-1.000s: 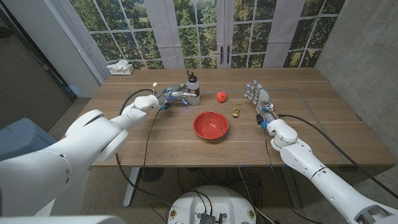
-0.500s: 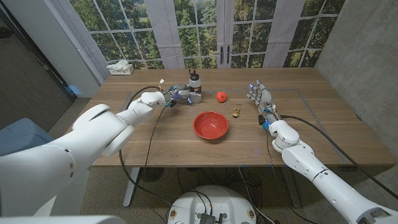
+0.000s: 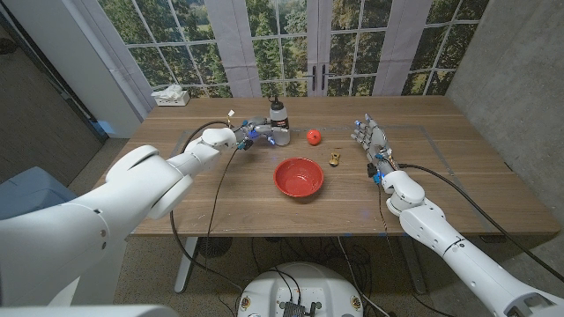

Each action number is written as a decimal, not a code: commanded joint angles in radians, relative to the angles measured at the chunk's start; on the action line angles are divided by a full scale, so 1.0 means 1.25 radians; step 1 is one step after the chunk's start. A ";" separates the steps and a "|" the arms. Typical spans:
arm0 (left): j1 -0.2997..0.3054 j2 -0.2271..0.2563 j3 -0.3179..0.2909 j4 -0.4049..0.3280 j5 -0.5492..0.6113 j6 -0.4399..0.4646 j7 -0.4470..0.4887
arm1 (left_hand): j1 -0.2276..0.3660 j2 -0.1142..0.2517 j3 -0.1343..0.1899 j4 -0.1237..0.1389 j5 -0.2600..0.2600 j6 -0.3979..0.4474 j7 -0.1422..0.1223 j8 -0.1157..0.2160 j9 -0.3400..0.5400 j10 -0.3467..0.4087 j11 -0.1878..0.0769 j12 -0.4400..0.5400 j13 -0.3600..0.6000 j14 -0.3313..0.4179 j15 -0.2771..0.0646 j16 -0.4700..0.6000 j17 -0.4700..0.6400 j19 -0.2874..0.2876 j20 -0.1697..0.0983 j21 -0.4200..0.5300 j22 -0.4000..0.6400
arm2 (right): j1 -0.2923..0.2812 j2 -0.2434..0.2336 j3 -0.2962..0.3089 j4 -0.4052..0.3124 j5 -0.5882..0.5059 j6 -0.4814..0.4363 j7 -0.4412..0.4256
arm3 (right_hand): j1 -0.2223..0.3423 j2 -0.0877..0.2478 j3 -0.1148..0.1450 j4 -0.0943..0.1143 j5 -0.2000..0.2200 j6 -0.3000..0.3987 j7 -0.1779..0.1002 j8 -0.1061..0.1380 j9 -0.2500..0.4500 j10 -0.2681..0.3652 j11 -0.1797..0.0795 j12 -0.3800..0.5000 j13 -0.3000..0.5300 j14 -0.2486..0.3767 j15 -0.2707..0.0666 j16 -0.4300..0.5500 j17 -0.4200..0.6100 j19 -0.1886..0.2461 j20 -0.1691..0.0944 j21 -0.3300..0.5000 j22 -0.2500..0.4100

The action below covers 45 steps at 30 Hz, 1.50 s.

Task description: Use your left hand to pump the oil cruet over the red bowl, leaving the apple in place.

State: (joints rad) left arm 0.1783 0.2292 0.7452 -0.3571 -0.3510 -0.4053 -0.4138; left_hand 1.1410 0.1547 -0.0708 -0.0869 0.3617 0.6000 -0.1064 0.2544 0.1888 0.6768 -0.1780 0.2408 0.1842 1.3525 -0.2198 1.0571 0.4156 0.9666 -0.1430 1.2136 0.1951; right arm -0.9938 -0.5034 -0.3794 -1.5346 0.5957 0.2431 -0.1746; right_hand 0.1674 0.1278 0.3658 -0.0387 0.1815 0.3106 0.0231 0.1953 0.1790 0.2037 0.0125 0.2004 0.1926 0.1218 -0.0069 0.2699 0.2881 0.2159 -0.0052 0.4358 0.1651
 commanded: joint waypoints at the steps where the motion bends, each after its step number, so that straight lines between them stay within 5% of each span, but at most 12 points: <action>1: 0.015 0.012 -0.016 -0.009 0.000 -0.101 -0.025 | 0.004 0.010 0.021 0.016 -0.004 -0.001 0.009 -0.006 0.001 -0.007 0.002 -0.007 0.002 0.002 0.001 -0.004 0.002 -0.001 -0.052 0.001 0.000 | -0.008 0.003 0.005 0.003 0.002 0.017 0.002 | -0.009 0.001 0.000 -0.004 -0.002 0.004 0.000 -0.003 0.002 0.008 -0.001 0.003 0.005 0.003 0.003 0.002 -0.001 0.006 0.001 -0.005 0.002; 13: 0.052 0.053 -0.042 -0.087 0.004 -0.183 -0.068 | 0.001 0.006 0.024 0.017 -0.008 -0.007 0.009 -0.016 0.002 -0.004 0.003 -0.013 0.002 0.004 0.001 -0.006 0.004 0.000 -0.051 0.004 -0.001 | -0.024 0.005 0.007 0.001 0.005 0.039 0.010 | -0.010 0.001 0.000 -0.005 -0.002 0.004 0.000 -0.003 0.002 0.010 0.001 0.003 0.005 0.002 0.002 0.001 -0.002 0.008 0.002 -0.010 0.002; 24: 0.157 0.184 -0.063 -0.403 0.030 -0.020 0.004 | -0.002 0.003 0.026 0.018 -0.012 -0.014 0.009 -0.026 0.002 0.003 0.001 -0.015 0.002 0.009 0.001 -0.006 0.008 0.001 -0.052 0.009 0.002 | -0.032 0.013 0.005 0.013 0.009 0.063 0.025 | -0.010 0.001 0.000 -0.007 -0.002 0.005 0.001 -0.003 0.002 0.010 0.001 0.003 0.005 0.003 0.002 0.001 -0.002 0.009 0.003 -0.015 0.002; 45: 0.252 0.293 -0.093 -0.681 0.067 0.147 0.099 | -0.007 0.001 0.036 0.020 -0.020 -0.021 0.029 -0.040 0.004 0.007 0.005 -0.025 0.003 0.015 0.001 -0.011 0.009 -0.006 -0.052 0.014 0.006 | -0.049 0.017 0.008 0.030 0.021 0.109 0.060 | -0.010 0.001 0.000 -0.010 -0.002 0.006 0.000 -0.003 0.002 0.011 0.001 0.002 0.005 0.002 0.002 0.000 -0.004 0.013 0.003 -0.025 0.002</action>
State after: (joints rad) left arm 0.4264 0.5259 0.6530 -1.0341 -0.2843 -0.3228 -0.3521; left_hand 1.1415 0.1540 -0.0353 -0.0595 0.3431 0.5679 -0.0750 0.2069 0.1885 0.6779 -0.1688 0.2110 0.1843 1.3632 -0.2198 1.0417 0.4226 0.9667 -0.1430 1.2214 0.1997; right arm -1.0443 -0.4810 -0.3718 -1.5072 0.6143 0.3539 -0.1247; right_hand 0.1567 0.1384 0.3645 -0.0456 0.1815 0.3106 0.0231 0.1954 0.1789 0.2090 0.0179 0.2004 0.1979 0.1217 -0.0069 0.2699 0.2831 0.2230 0.0020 0.4064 0.1650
